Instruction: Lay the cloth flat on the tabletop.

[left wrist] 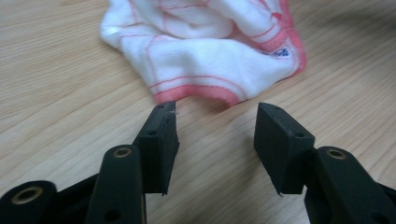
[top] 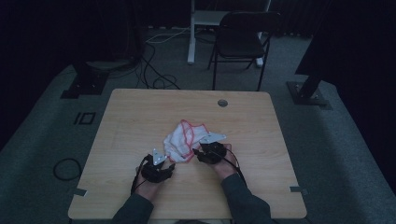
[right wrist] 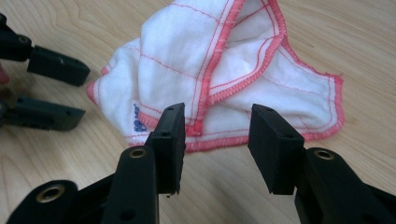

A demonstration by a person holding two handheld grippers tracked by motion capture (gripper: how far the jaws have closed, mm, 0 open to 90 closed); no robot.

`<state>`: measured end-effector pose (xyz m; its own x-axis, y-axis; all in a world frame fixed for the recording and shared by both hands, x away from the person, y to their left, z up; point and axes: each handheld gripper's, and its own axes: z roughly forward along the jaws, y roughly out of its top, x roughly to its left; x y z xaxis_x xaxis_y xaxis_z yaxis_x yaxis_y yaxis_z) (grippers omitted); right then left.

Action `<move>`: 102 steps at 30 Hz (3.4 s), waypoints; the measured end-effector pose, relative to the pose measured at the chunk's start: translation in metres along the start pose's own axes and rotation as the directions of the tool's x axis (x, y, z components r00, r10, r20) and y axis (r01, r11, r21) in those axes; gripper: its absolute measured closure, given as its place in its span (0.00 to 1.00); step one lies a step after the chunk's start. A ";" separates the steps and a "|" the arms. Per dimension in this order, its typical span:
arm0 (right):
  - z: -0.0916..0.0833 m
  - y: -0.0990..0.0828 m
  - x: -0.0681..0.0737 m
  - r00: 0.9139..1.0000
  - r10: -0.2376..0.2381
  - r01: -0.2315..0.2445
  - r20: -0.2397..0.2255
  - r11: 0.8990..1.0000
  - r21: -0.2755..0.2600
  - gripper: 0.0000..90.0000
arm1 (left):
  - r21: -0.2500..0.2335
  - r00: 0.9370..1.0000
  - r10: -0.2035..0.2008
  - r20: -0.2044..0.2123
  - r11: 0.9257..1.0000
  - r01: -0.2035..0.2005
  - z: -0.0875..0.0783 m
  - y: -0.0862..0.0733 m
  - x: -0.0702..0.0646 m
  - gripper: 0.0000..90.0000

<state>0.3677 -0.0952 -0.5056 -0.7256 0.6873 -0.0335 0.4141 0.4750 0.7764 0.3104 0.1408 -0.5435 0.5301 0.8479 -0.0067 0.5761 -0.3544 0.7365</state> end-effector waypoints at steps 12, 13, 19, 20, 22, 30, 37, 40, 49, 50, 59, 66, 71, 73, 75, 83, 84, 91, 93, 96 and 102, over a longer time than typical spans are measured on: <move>0.009 0.008 0.001 1.000 0.000 0.000 -0.009 1.000 -0.005 0.64 | 0.010 0.996 -0.043 0.079 0.999 0.042 0.004 0.006 -0.011 0.69; 0.009 0.008 0.001 1.000 0.000 0.000 -0.009 1.000 -0.005 0.64 | 0.010 0.996 -0.043 0.079 0.999 0.042 0.004 0.006 -0.011 0.69; 0.013 0.011 0.001 1.000 0.000 0.000 -0.009 1.000 -0.002 0.64 | 0.000 0.997 -0.034 0.066 0.999 0.034 0.008 0.008 -0.008 0.71; 0.015 0.012 0.000 1.000 -0.004 0.004 -0.007 1.000 -0.002 0.65 | 0.004 0.998 -0.034 0.059 0.999 0.034 0.009 0.010 -0.008 0.73; 0.015 0.012 0.000 1.000 -0.002 0.002 -0.008 1.000 -0.002 0.66 | 0.007 0.998 -0.033 0.047 0.999 0.033 0.011 0.012 -0.008 0.74; 0.026 0.020 -0.004 1.000 0.010 -0.010 -0.029 1.000 -0.002 0.69 | 0.023 0.999 -0.031 0.032 0.999 0.030 0.012 0.016 -0.006 0.96; 0.034 0.028 -0.009 0.999 0.012 -0.012 -0.047 1.000 -0.002 0.62 | 0.027 0.999 -0.014 0.029 1.000 0.013 0.012 0.015 -0.007 0.97; 0.038 0.031 -0.011 0.998 0.008 -0.008 -0.055 1.000 -0.001 0.61 | 0.026 0.999 -0.015 0.030 1.000 0.014 0.011 0.015 -0.007 0.97; 0.054 0.038 -0.013 0.996 0.022 -0.021 -0.086 1.000 0.020 0.49 | 0.026 1.000 -0.014 0.026 1.000 0.013 0.011 0.015 -0.008 0.97; 0.057 0.039 -0.014 0.994 0.032 -0.030 -0.100 0.999 0.023 0.49 | 0.026 1.000 -0.015 0.026 1.000 0.014 0.011 0.014 -0.008 0.97; 0.071 0.046 -0.020 0.974 0.124 -0.118 -0.190 0.992 0.043 0.60 | 0.027 1.000 -0.024 0.019 0.999 0.024 0.008 0.012 -0.006 0.97; 0.070 0.047 -0.020 0.969 0.128 -0.125 -0.211 0.992 0.029 0.95 | 0.024 0.999 -0.040 0.009 0.999 0.040 0.005 0.009 0.000 0.97; 0.064 0.048 -0.019 0.983 0.095 -0.095 -0.160 0.995 0.009 0.99 | 0.008 0.999 -0.050 0.004 0.999 0.050 0.001 0.011 0.001 0.98; 0.062 0.048 -0.020 0.989 0.079 -0.078 -0.128 0.997 0.009 0.99 | 0.002 0.999 -0.054 0.000 0.999 0.054 -0.001 0.012 0.004 0.98; 0.059 0.047 -0.023 0.992 0.071 -0.070 -0.101 0.997 0.013 0.99 | -0.001 0.998 -0.060 -0.004 0.998 0.060 -0.003 0.013 0.006 0.98; 0.046 0.038 -0.048 0.993 0.118 -0.118 -0.005 0.993 0.021 0.99 | -0.012 0.996 -0.083 -0.016 0.997 0.082 -0.009 0.012 0.014 0.97; 0.044 0.036 -0.051 0.993 0.116 -0.116 0.005 0.993 0.024 0.99 | -0.011 0.996 -0.084 -0.017 0.996 0.084 -0.010 0.012 0.015 0.97; 0.031 0.028 -0.066 0.991 0.125 -0.127 0.045 0.991 0.032 0.99 | -0.008 0.995 -0.101 -0.027 0.995 0.101 -0.011 0.009 0.021 0.97; 0.028 0.024 -0.070 0.991 0.121 -0.123 0.059 0.992 0.034 0.99 | -0.004 0.994 -0.104 -0.032 0.995 0.104 -0.011 0.008 0.023 0.97; 0.023 0.019 -0.078 0.988 0.136 -0.140 0.077 0.989 0.039 0.99 | -0.002 0.993 -0.112 -0.038 0.994 0.112 -0.012 0.006 0.027 0.97; 0.014 0.010 -0.091 0.981 0.157 -0.163 0.111 0.986 0.045 0.99 | -0.003 0.991 -0.124 -0.050 0.992 0.124 -0.014 0.005 0.034 0.97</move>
<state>0.4460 -0.1450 -0.5036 -0.5860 0.8100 0.0197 0.5510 0.3806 0.7426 0.3230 0.1732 -0.5307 0.4224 0.9041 -0.0641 0.6358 -0.2452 0.7318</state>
